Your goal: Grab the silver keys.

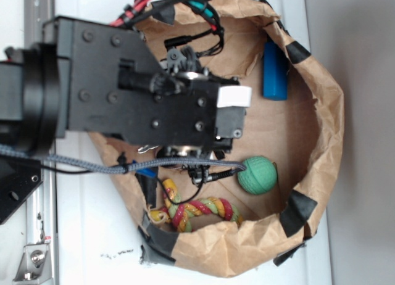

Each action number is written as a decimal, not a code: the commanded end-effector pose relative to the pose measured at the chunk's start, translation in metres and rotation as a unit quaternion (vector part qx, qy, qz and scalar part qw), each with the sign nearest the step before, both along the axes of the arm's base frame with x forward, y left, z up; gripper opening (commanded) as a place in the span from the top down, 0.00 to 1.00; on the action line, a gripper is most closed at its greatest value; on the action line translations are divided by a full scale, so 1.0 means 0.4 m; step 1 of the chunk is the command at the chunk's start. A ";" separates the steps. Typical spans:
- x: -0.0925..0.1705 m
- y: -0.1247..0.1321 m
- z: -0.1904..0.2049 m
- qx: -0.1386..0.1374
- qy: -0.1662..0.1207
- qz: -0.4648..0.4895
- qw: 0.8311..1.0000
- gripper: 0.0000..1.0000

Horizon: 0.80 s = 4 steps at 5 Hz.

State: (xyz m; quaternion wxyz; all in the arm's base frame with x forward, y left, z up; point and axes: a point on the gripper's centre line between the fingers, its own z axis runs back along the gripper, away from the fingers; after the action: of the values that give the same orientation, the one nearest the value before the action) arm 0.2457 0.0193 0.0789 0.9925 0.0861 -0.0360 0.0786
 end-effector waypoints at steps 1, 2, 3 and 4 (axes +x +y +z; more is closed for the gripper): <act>-0.020 -0.031 0.021 -0.031 -0.020 -0.024 0.999 0.00; -0.023 -0.045 0.019 -0.050 -0.014 -0.032 0.998 0.00; -0.020 -0.052 0.013 -0.063 -0.011 -0.030 0.997 0.00; -0.005 -0.060 -0.016 -0.065 -0.006 -0.022 0.998 0.00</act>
State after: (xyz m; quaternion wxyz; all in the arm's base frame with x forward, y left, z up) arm 0.2367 -0.0017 0.0628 0.9973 0.0216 -0.0181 0.0680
